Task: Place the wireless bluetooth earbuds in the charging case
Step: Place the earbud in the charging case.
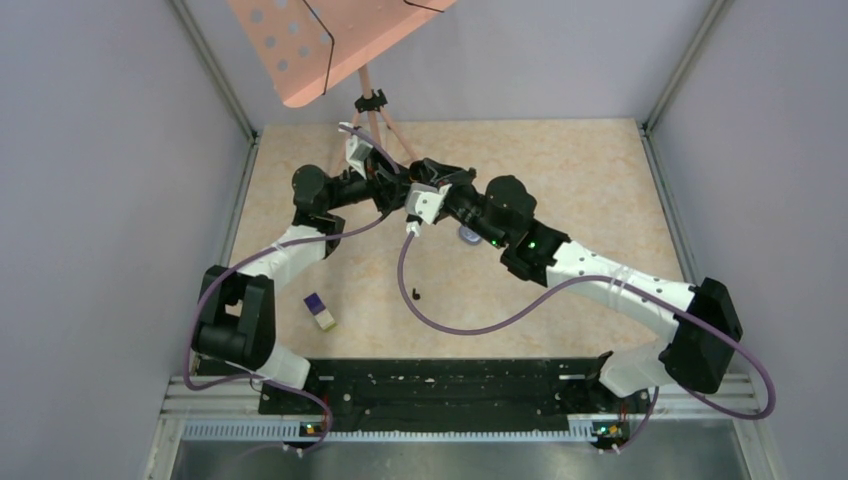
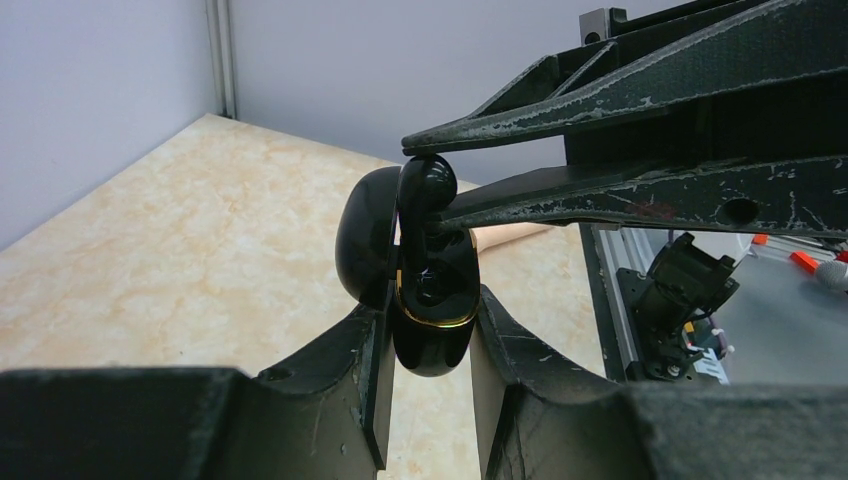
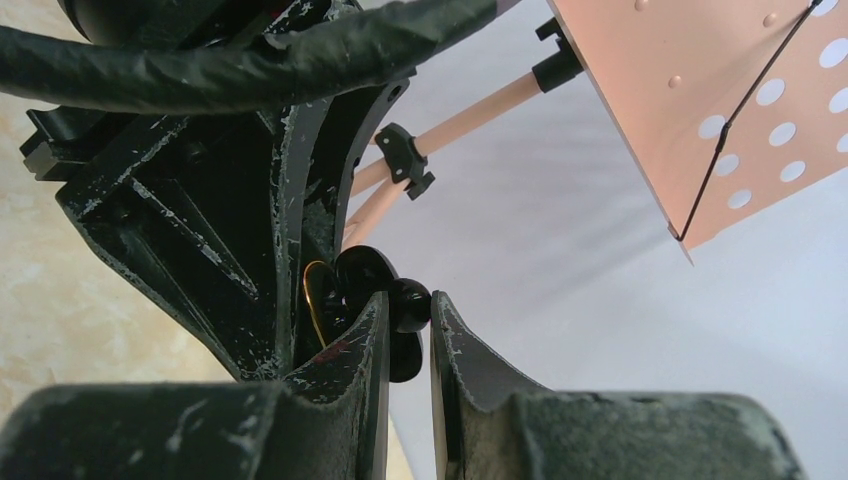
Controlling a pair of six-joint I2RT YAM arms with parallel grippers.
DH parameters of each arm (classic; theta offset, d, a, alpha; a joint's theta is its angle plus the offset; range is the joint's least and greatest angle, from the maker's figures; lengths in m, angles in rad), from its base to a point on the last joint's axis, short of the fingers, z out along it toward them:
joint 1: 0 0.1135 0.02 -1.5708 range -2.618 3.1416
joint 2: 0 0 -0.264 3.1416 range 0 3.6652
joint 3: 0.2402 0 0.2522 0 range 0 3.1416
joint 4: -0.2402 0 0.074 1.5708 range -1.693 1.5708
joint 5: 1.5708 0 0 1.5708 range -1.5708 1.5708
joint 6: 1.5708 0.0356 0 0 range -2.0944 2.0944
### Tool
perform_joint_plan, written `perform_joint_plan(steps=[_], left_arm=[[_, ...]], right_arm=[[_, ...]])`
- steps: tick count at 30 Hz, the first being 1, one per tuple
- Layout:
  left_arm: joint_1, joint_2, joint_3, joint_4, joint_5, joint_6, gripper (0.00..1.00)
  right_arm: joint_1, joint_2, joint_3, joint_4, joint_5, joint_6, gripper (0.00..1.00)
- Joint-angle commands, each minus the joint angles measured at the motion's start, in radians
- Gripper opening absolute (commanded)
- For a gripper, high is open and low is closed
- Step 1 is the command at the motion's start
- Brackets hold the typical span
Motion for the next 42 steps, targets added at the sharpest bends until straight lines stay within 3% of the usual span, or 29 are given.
perform_joint_plan(steps=[1,23,42], left_arm=[[-0.005,-0.036,0.025,0.061,0.024,-0.004,0.0],[-0.005,-0.015,0.055,0.043,0.013,-0.012,0.0],[-0.002,-0.015,0.053,0.025,-0.014,-0.011,0.0]], right_arm=[[0.003,0.011,0.004,0.059,-0.002,-0.011,0.0],[-0.001,0.019,0.037,-0.044,-0.075,0.038,0.0],[-0.001,-0.015,0.007,-0.042,-0.034,0.035,0.0]])
